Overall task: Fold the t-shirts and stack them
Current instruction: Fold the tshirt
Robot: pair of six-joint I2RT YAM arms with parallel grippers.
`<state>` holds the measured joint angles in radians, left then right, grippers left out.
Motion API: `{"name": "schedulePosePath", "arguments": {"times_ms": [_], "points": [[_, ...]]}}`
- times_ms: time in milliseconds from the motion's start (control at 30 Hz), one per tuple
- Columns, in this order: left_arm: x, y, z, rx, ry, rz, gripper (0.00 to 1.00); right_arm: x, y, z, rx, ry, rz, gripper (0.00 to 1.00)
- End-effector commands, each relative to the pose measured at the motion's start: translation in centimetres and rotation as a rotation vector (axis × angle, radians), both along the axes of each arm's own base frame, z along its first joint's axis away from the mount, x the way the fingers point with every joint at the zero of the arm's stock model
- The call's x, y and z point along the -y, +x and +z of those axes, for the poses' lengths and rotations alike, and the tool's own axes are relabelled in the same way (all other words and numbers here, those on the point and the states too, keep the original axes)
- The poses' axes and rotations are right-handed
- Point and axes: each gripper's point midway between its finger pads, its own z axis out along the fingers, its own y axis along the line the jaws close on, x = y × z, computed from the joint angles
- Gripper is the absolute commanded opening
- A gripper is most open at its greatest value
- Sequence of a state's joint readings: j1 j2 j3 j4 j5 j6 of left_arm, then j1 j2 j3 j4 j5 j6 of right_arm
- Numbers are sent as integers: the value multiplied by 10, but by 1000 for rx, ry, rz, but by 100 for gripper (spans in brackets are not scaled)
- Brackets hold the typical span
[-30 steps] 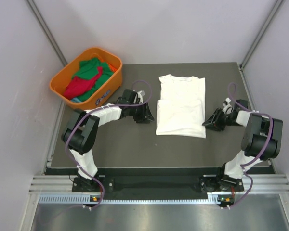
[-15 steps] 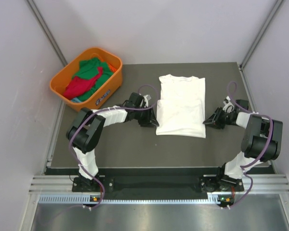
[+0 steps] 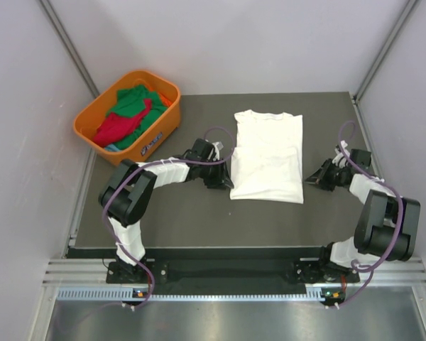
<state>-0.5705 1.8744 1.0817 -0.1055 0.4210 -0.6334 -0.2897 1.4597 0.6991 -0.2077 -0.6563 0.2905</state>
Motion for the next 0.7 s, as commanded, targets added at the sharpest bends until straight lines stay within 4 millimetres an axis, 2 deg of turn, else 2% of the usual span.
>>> {"name": "schedulePosePath", "arguments": {"times_ms": [0, 67, 100, 167, 300, 467, 667], "points": [[-1, 0, 12, 40, -3, 0, 45, 0, -6, -4, 10, -27, -25, 0], [-1, -1, 13, 40, -2, -1, 45, -1, -3, -1, 41, -25, -15, 6], [-1, -1, 13, 42, -2, -1, 45, -2, -2, 1, 53, -21, -5, 14], [-2, -2, 12, 38, 2, 3, 45, -3, 1, 3, 76, -20, 12, 19], [1, -2, 10, 25, -7, -1, 46, -9, 2, -4, 68, 18, 46, 32], [0, -4, 7, 17, -7, -1, 46, -7, 4, -9, 64, 12, 49, 34], [0, -4, 7, 18, -11, 0, 46, -7, 7, -14, 67, 17, 42, 28]]}}
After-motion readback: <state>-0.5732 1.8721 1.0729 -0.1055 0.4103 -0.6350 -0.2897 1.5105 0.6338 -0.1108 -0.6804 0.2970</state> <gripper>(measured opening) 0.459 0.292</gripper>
